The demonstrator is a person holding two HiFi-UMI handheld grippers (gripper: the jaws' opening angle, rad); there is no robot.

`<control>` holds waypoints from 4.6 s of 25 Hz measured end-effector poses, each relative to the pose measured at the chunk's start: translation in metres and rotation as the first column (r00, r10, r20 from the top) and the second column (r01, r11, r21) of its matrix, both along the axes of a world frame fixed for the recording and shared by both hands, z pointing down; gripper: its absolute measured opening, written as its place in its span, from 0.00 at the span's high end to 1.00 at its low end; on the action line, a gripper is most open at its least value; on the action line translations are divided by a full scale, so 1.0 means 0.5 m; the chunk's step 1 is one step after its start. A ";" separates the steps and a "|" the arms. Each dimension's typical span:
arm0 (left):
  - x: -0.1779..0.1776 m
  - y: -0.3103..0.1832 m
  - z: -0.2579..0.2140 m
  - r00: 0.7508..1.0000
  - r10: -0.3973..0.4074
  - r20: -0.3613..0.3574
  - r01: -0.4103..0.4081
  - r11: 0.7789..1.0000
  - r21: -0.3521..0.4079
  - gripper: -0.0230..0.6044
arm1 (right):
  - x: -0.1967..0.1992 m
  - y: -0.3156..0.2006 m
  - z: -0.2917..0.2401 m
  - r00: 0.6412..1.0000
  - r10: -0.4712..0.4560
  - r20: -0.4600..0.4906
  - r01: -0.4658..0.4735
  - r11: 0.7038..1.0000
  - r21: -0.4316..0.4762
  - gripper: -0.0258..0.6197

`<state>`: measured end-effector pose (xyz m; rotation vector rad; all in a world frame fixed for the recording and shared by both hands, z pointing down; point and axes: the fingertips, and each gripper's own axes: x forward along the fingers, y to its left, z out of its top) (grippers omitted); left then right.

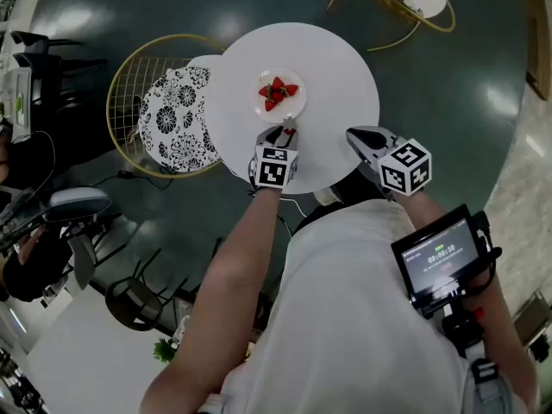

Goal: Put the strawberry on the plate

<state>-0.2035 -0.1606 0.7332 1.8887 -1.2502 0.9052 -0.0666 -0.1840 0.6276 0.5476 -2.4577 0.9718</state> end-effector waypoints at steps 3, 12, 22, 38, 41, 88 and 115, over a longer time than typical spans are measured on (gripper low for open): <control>-0.001 -0.003 -0.004 1.000 -0.006 -0.005 0.006 1.000 0.008 0.77 | 0.003 -0.003 0.000 1.000 0.002 -0.004 -0.002 1.000 0.002 0.95; 0.011 -0.016 -0.056 0.996 -0.067 -0.065 0.072 0.994 0.085 0.77 | -0.013 -0.002 -0.006 1.000 -0.020 0.008 0.020 1.000 0.009 0.95; 0.003 -0.043 -0.092 0.987 -0.136 -0.089 0.146 0.982 0.122 0.77 | -0.031 -0.001 -0.014 0.999 -0.039 0.026 0.039 0.999 0.015 0.95; -0.006 -0.078 -0.079 0.983 -0.164 -0.084 0.172 0.981 0.093 0.77 | -0.024 -0.013 -0.014 1.000 -0.025 0.018 0.025 1.000 0.017 0.95; -0.008 -0.079 -0.065 0.980 -0.178 -0.084 0.184 0.980 0.072 0.77 | -0.018 -0.012 -0.011 1.000 -0.019 0.013 0.018 1.000 0.016 0.95; -0.027 -0.028 -0.154 0.954 -0.252 -0.162 0.272 0.956 0.113 0.77 | -0.061 -0.016 -0.031 0.995 -0.086 0.058 0.085 0.996 0.030 0.95; -0.080 0.174 -0.278 0.919 -0.307 -0.248 0.383 0.848 0.366 0.95 | -0.080 0.055 -0.103 0.977 -0.168 0.131 0.135 0.964 0.227 0.95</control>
